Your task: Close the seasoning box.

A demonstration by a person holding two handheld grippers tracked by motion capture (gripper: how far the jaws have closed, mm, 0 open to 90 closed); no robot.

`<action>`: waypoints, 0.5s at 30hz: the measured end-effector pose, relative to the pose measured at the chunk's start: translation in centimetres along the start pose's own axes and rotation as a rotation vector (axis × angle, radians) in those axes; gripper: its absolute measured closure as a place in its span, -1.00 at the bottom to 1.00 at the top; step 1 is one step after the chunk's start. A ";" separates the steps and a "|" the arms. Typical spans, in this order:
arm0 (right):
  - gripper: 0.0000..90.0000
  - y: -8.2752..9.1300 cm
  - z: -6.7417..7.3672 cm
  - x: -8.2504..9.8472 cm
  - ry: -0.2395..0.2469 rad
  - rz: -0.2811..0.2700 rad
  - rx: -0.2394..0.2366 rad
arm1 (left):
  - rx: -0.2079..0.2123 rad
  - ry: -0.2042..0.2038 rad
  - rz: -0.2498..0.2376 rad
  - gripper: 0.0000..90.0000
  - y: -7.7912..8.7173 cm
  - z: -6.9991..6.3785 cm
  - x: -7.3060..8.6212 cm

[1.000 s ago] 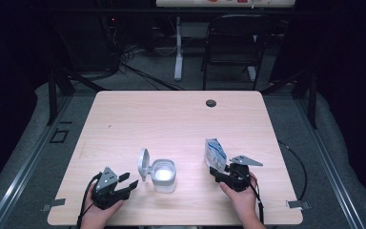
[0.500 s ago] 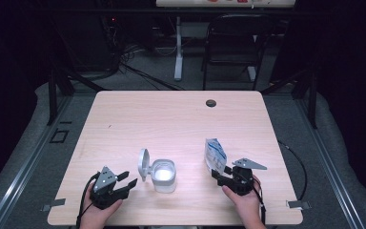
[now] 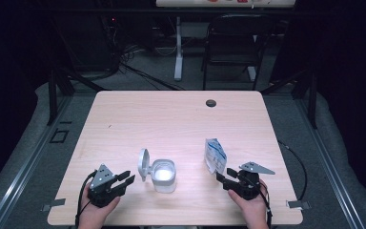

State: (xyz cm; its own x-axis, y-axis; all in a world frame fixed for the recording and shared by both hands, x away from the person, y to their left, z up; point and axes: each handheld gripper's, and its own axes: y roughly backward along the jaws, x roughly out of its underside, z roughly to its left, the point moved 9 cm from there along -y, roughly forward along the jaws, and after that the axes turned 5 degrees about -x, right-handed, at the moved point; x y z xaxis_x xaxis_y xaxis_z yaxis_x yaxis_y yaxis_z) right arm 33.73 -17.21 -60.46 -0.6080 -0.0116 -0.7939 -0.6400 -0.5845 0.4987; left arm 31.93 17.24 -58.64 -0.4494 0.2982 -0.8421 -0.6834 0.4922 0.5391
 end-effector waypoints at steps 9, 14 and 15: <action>0.03 0.4 -0.6 0.1 -0.038 -0.035 -0.007 | 0.003 0.001 0.000 0.77 0.3 0.0 -0.3; 0.03 0.6 -0.7 0.1 -0.016 -0.036 0.006 | 0.012 0.004 0.006 0.85 0.1 -0.3 -0.4; 0.03 0.7 -0.7 0.1 -0.014 -0.033 0.008 | 0.015 0.000 0.005 0.86 0.1 -0.4 -0.4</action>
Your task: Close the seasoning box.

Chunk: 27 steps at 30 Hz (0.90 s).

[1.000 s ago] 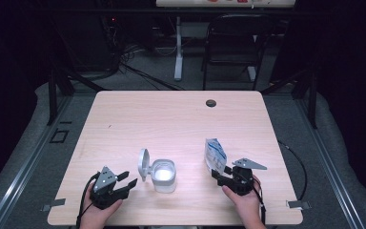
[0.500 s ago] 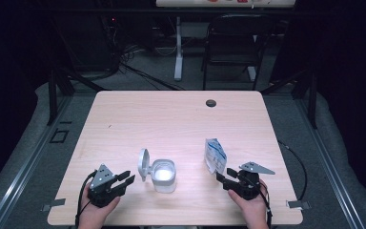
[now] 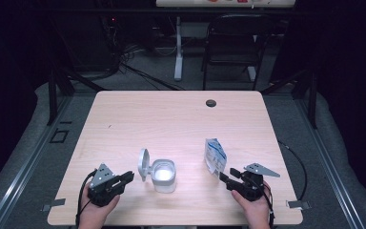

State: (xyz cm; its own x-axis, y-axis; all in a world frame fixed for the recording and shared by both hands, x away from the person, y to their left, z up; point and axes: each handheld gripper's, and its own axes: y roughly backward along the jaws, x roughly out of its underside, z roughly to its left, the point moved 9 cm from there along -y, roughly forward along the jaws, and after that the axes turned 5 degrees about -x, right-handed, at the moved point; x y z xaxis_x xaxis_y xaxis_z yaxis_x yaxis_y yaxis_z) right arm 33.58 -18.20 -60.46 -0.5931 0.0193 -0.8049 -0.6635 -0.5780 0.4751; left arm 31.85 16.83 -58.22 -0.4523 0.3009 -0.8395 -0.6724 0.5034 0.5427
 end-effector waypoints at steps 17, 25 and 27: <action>0.02 0.0 -0.3 0.2 0.016 0.004 0.013 | 0.016 0.016 0.013 1.00 -0.2 -0.7 -0.3; 0.02 0.1 -0.3 0.3 0.022 0.010 0.013 | 0.023 0.019 -0.005 1.00 0.3 -0.7 -1.9; 0.02 0.1 -0.4 0.3 0.022 0.016 0.012 | 0.017 0.016 -0.013 1.00 0.4 -0.7 -2.4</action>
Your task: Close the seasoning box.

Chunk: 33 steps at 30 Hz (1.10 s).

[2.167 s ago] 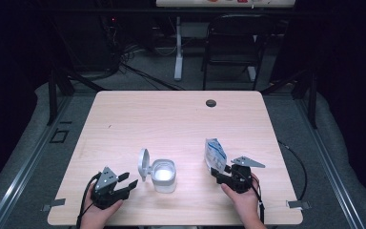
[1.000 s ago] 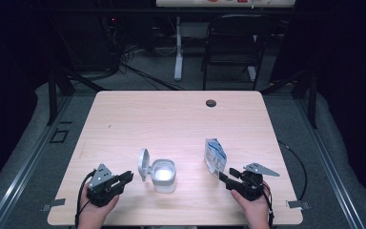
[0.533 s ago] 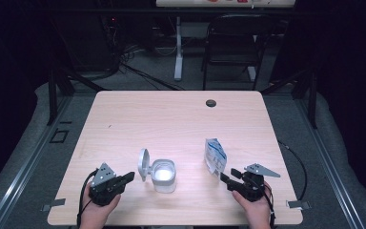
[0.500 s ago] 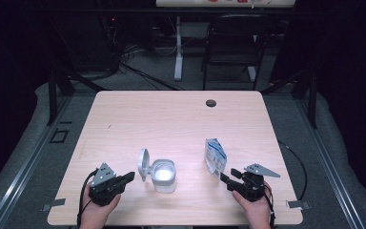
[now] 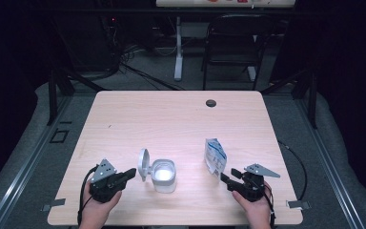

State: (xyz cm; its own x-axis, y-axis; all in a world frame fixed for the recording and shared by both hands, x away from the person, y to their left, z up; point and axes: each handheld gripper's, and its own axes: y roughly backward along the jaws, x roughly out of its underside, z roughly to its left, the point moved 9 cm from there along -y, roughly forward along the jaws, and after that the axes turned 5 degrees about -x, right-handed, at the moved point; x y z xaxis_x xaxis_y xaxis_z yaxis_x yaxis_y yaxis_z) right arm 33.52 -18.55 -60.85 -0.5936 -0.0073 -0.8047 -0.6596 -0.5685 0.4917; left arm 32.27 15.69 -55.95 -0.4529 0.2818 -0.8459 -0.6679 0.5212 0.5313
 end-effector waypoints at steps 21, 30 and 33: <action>0.01 -0.3 -0.3 0.1 -0.012 0.001 0.006 | 0.018 -0.008 -0.019 1.00 0.7 -0.2 -2.0; 0.01 -0.1 -0.6 0.0 -0.025 -0.010 0.007 | 0.030 -0.014 -0.032 1.00 0.8 -0.7 -3.0; 0.01 0.0 -0.7 -0.1 -0.029 -0.015 0.008 | 0.039 -0.021 -0.040 1.00 0.8 -1.1 -3.3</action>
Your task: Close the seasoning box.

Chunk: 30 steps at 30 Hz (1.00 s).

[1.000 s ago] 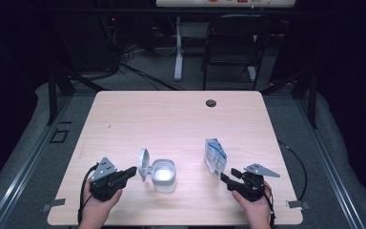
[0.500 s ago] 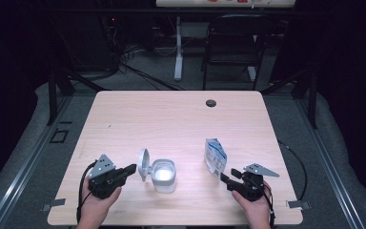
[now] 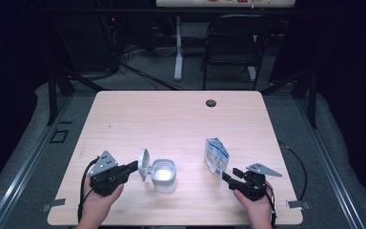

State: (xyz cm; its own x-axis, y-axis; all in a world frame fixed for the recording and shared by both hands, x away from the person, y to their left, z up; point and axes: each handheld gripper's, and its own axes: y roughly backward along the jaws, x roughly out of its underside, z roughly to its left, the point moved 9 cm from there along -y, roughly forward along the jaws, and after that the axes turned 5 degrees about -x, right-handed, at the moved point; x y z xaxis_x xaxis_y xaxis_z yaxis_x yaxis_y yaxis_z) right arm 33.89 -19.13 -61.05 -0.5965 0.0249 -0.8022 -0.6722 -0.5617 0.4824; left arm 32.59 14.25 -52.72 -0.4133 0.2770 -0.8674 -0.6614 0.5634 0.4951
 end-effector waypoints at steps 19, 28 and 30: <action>0.00 0.0 0.1 0.0 -0.001 -0.003 -0.007 | 0.038 -0.033 -0.008 1.00 -1.2 -2.2 -1.2; -0.03 0.3 -0.1 0.0 -0.005 0.002 -0.009 | 0.043 -0.041 -0.011 1.00 -1.5 -2.6 -1.3; -0.04 0.3 -0.1 0.0 -0.006 0.006 -0.010 | 0.038 -0.044 -0.002 1.00 -1.3 -2.4 -1.2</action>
State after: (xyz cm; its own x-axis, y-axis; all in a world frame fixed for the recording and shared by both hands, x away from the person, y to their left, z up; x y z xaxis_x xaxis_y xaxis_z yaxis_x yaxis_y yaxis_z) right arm 33.76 -19.37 -60.90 -0.6031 0.0268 -0.7972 -0.6641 -0.5704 0.4832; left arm 32.45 11.28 -52.23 -0.3837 0.3095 -0.8701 -0.6377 0.5927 0.4920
